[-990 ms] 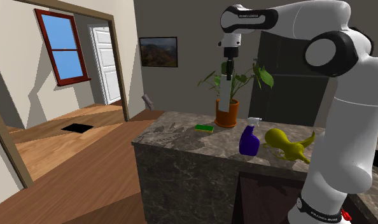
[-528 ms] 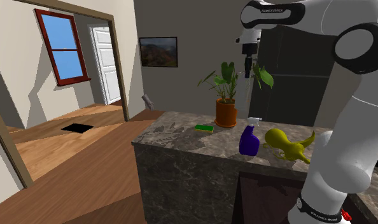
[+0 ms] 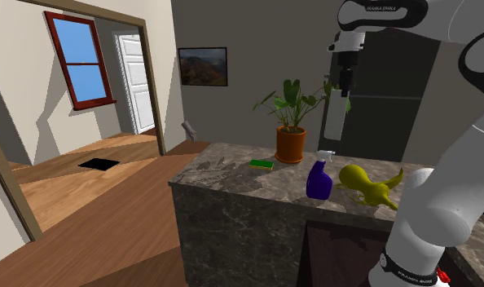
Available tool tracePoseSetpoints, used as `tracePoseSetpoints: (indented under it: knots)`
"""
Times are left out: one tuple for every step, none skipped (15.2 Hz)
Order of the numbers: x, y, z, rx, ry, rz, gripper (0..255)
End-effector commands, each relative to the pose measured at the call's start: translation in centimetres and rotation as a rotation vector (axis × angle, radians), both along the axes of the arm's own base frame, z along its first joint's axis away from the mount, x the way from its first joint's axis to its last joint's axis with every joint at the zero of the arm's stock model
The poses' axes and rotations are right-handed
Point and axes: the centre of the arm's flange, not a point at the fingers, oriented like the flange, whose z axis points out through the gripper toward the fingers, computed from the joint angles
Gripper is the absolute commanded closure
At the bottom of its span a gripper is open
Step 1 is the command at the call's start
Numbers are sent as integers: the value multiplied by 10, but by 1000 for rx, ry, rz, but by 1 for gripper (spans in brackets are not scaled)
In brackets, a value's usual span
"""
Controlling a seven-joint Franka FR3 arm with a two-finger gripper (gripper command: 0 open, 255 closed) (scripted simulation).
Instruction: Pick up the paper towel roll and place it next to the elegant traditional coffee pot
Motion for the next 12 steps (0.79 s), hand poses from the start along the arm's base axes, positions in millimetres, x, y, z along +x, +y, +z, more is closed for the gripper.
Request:
tracePoseSetpoints:
  knots:
    - [-7, -1, -4, 1, 1, 1, 255]
    - [-7, -1, -9, 1, 1, 1, 255]
    - [-7, -1, -15, 1, 1, 1, 255]
    - [-7, -1, -20, 1, 1, 1, 255]
    - [-7, -1, -25, 1, 1, 1, 255]
    - [-7, -1, -31, 1, 1, 1, 255]
    - [-7, -1, -36, 1, 1, 1, 255]
    - [-7, -1, -41, 1, 1, 1, 255]
    - [-7, -1, -46, 1, 1, 1, 255]
    - [-7, -1, -52, 1, 1, 1, 255]
    - [-7, -1, -57, 1, 1, 1, 255]
    - [-7, -1, -62, 1, 1, 1, 255]
